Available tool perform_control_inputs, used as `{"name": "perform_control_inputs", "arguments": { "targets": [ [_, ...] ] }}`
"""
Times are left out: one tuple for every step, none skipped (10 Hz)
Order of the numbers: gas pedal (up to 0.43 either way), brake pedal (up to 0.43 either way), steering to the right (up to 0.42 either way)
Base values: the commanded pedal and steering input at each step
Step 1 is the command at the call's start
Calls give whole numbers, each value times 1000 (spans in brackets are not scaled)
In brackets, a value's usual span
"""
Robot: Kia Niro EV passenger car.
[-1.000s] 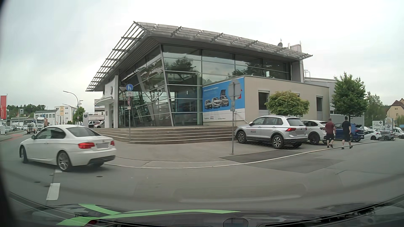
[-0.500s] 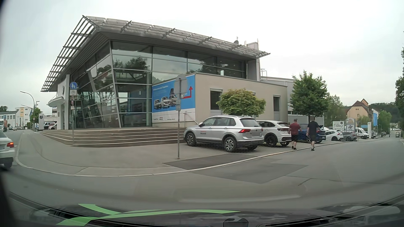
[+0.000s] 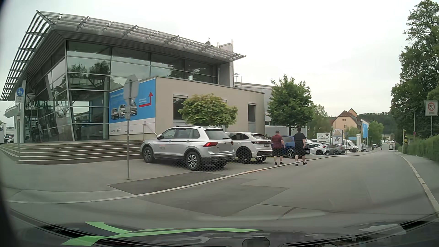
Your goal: Follow the waypoints while adhering to traffic rules and regulations
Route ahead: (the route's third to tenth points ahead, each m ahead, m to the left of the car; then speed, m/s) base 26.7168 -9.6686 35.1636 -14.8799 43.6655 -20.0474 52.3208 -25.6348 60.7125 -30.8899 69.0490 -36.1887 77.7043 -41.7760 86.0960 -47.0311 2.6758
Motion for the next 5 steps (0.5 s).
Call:
{"name": "perform_control_inputs", "arguments": {
  "targets": [
    [0,0,473],
    [0,0,453],
    [0,0,429],
    [0,0,408],
    [0,0,385]
  ]
}}
